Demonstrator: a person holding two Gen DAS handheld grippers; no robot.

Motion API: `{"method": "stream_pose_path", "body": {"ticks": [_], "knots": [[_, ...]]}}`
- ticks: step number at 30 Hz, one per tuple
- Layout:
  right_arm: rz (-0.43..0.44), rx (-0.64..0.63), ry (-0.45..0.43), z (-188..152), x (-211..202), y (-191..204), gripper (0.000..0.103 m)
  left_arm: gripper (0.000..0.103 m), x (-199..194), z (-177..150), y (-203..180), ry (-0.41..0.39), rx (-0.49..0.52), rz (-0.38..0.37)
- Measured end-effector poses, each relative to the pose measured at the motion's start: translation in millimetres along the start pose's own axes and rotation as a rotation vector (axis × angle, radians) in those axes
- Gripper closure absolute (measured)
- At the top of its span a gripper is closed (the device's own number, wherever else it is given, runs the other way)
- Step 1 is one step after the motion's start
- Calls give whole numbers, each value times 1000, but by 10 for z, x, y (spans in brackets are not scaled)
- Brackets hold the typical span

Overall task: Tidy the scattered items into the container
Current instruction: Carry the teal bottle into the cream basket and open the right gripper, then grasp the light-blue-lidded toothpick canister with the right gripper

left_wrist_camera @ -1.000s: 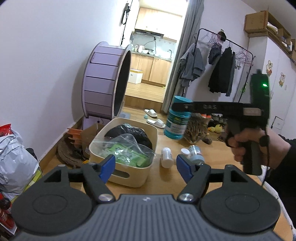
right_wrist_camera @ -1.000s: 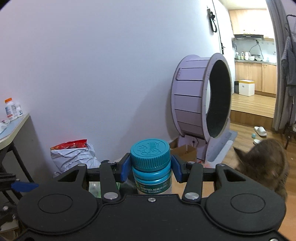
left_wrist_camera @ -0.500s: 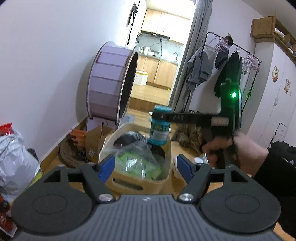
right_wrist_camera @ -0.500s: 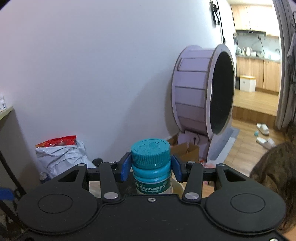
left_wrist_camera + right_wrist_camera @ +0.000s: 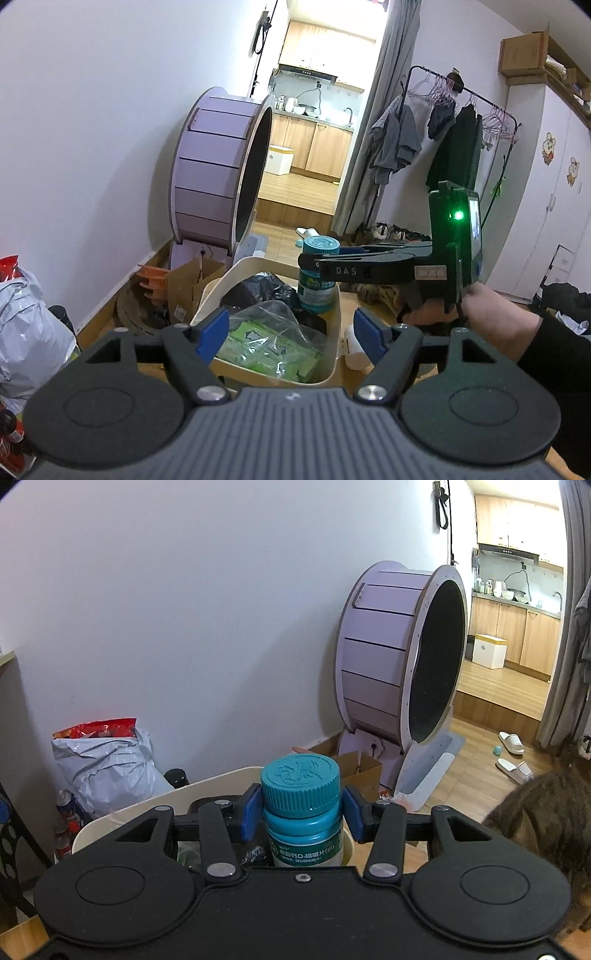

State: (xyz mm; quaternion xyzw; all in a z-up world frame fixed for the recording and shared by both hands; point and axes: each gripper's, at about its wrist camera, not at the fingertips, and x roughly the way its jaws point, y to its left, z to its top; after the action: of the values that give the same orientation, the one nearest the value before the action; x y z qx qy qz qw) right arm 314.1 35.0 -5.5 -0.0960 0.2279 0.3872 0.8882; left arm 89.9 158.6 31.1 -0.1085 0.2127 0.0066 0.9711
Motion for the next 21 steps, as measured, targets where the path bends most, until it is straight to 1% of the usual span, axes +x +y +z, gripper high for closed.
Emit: {"method": "stream_pose_path", "body": {"ticks": [3, 5, 7, 9, 10, 15, 21], "knots": [[-18, 18, 6, -10, -25, 12, 56, 30, -28, 6, -27, -3, 13, 0], [-30, 18, -4, -19, -72, 20, 34, 29, -42, 3, -27, -4, 17, 0], [-41, 9, -22, -24, -142, 28, 33, 29, -46, -6, -21, -1, 14, 0], [-45, 6, -40, -11, -219, 21, 30, 29, -50, -13, -22, 1, 13, 1], [-46, 5, -50, -3, -266, 17, 25, 29, -52, -16, -23, 3, 13, 2], [-45, -8, -70, -46, -559, -17, 24, 29, -97, -56, -62, 6, 8, -11], [-73, 16, -40, -279, -894, -146, 21, 29, -126, -144, -178, 21, 9, -32]]}}
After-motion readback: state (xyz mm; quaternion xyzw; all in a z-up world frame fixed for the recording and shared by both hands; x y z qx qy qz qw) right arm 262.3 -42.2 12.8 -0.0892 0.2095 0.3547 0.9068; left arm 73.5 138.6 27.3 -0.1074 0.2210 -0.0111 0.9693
